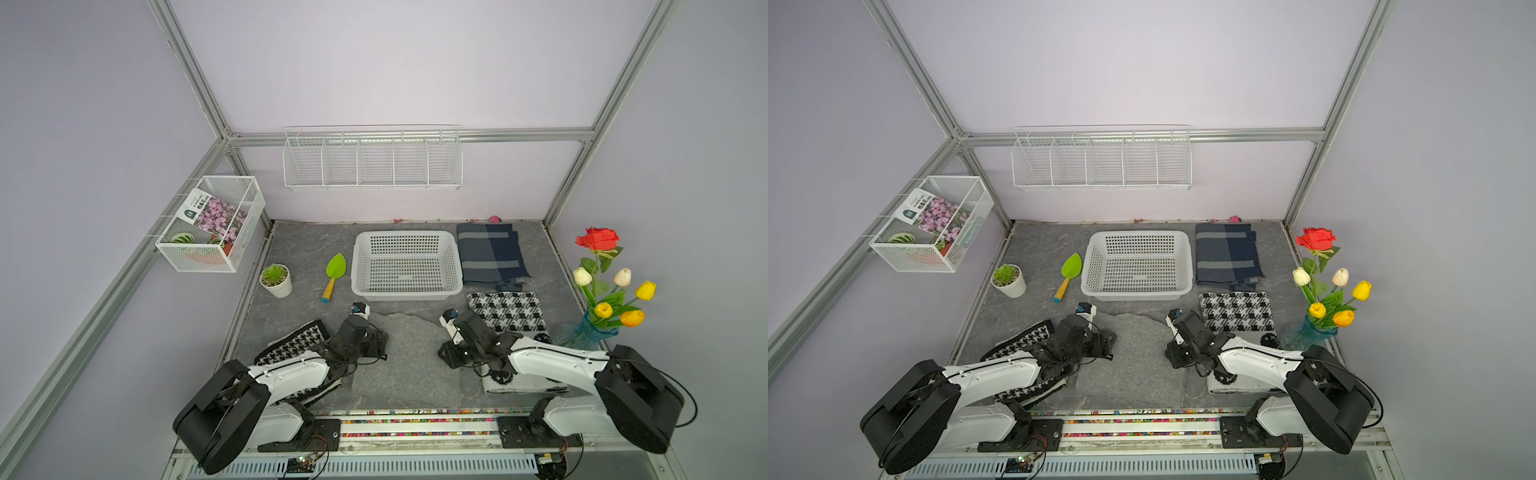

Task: Put the folded scarf in the basket
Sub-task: Pick up the scarf at the center of the board.

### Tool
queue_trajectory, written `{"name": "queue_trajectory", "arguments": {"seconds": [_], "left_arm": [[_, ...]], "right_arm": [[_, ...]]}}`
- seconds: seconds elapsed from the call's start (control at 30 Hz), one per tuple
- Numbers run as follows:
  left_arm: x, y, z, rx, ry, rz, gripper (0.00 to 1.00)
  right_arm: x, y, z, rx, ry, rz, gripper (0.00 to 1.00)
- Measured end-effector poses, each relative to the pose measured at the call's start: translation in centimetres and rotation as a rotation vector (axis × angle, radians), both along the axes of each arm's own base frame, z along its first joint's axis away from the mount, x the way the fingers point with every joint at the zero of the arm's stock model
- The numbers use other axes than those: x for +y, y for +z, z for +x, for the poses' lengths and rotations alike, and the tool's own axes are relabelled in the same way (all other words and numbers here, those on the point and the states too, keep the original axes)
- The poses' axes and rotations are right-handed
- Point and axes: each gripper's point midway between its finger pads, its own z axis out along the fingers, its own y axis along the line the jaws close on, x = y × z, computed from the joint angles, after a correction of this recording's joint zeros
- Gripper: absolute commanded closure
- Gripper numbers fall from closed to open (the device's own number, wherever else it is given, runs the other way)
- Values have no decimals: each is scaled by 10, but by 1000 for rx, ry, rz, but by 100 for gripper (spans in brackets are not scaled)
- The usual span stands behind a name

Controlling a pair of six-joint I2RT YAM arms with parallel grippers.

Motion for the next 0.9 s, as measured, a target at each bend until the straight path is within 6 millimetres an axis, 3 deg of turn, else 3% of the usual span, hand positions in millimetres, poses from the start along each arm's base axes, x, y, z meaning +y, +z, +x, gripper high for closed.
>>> {"name": "queue_trajectory", "arguments": {"seconds": [0.13, 0.2, 0.23, 0.27, 0.5, 0.9], "left_arm": [[-6, -3, -7, 30, -35, -32, 83], [-8, 1, -8, 25, -50, -48, 97], [-9, 3, -9, 22, -57, -55, 100], [-10, 5, -10, 17, -67, -57, 100], [-11, 24, -15, -18, -86, -96, 100], [-26, 60, -40, -102, -175, -133, 100]], "right_arm": [[3, -2, 1, 0, 10, 6, 73], [5, -1, 2, -3, 20, 14, 90], [6, -1, 1, -3, 27, 20, 96], [7, 0, 2, -2, 29, 25, 100], [8, 7, 1, -14, 43, 38, 100], [16, 49, -22, -78, 132, 39, 100]]}}
